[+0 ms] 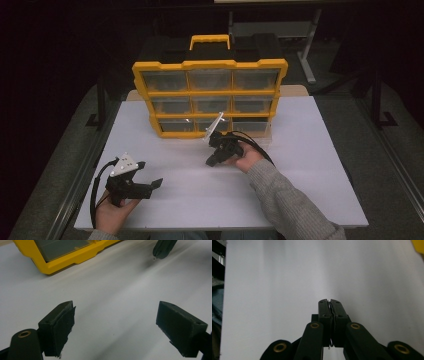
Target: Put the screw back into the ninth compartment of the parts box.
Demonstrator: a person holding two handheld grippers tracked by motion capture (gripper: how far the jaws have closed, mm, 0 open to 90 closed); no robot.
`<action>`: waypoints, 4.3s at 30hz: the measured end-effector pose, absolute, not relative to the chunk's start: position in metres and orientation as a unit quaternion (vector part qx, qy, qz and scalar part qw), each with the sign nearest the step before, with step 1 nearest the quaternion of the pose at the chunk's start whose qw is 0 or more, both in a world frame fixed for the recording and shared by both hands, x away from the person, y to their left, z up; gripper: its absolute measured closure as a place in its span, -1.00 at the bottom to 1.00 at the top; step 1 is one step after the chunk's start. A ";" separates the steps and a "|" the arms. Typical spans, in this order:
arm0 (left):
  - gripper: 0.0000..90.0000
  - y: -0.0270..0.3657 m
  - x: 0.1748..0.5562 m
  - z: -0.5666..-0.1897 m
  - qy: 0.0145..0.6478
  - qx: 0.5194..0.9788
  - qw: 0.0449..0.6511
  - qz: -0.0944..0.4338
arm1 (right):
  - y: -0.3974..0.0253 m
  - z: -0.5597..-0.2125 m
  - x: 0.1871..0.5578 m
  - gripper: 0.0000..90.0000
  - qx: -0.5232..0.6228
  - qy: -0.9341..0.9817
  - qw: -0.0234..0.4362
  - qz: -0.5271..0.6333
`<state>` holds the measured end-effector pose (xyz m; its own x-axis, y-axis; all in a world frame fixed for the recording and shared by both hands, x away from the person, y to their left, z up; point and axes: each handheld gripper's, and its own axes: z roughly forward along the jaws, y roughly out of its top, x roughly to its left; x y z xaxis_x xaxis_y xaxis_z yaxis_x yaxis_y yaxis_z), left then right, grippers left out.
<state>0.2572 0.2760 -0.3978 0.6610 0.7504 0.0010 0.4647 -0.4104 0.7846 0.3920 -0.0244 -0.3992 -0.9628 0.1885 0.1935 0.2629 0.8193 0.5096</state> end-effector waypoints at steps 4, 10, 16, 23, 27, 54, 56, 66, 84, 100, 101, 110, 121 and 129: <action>-0.67 0.275 0.257 -0.398 0.367 0.822 0.396 0.182 | -0.031 -0.390 0.392 0.94 -0.120 -0.948 0.067 -0.286; -0.67 0.275 0.257 -0.398 0.366 0.823 0.394 0.183 | -0.040 -0.375 0.394 0.94 -0.116 -0.946 0.058 -0.297; -0.67 0.274 0.257 -0.398 0.367 0.821 0.397 0.183 | -0.052 -0.357 0.395 0.94 -0.129 -0.941 0.052 -0.309; -0.67 0.274 0.256 -0.398 0.366 0.822 0.396 0.182 | -0.068 -0.334 0.398 0.94 -0.134 -0.934 0.037 -0.328; -0.67 0.272 0.256 -0.398 0.371 0.818 0.402 0.180 | -0.077 -0.326 0.401 0.94 -0.141 -0.933 0.029 -0.330; -0.67 0.270 0.256 -0.398 0.364 0.824 0.395 0.179 | -0.138 -0.306 0.421 0.93 -0.210 -0.918 -0.012 -0.337; -0.67 0.270 0.256 -0.398 0.364 0.824 0.396 0.180 | -0.141 -0.309 0.423 0.93 -0.220 -0.916 -0.012 -0.335; -0.67 0.270 0.257 -0.399 0.361 0.825 0.395 0.180 | -0.148 -0.316 0.428 0.93 -0.234 -0.914 -0.015 -0.331; -0.67 0.270 0.258 -0.399 0.361 0.828 0.391 0.178 | -0.153 -0.337 0.435 0.89 -0.248 -0.912 -0.019 -0.326; -0.67 0.267 0.258 -0.401 0.360 0.830 0.388 0.175 | -0.171 -0.326 0.413 0.63 -0.274 -0.890 -0.010 -0.364; -0.67 0.267 0.258 -0.401 0.359 0.830 0.389 0.176 | -0.175 -0.325 0.409 0.60 -0.272 -0.886 -0.013 -0.376; -0.67 0.266 0.258 -0.401 0.359 0.830 0.390 0.174 | -0.192 -0.323 0.395 0.46 -0.277 -0.877 -0.021 -0.392; -0.67 0.267 0.257 -0.400 0.359 0.828 0.391 0.178 | -0.210 -0.326 0.383 0.30 -0.292 -0.869 -0.032 -0.399; -0.67 0.266 0.257 -0.400 0.359 0.829 0.390 0.177 | -0.224 -0.332 0.373 0.12 -0.308 -0.860 -0.038 -0.404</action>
<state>0.2569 0.2664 -0.4000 0.6799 0.7332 0.0130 0.4574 -0.4378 0.7740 0.3726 -0.2241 -0.3320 -0.8068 0.5614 0.1839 0.5002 0.4835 0.7184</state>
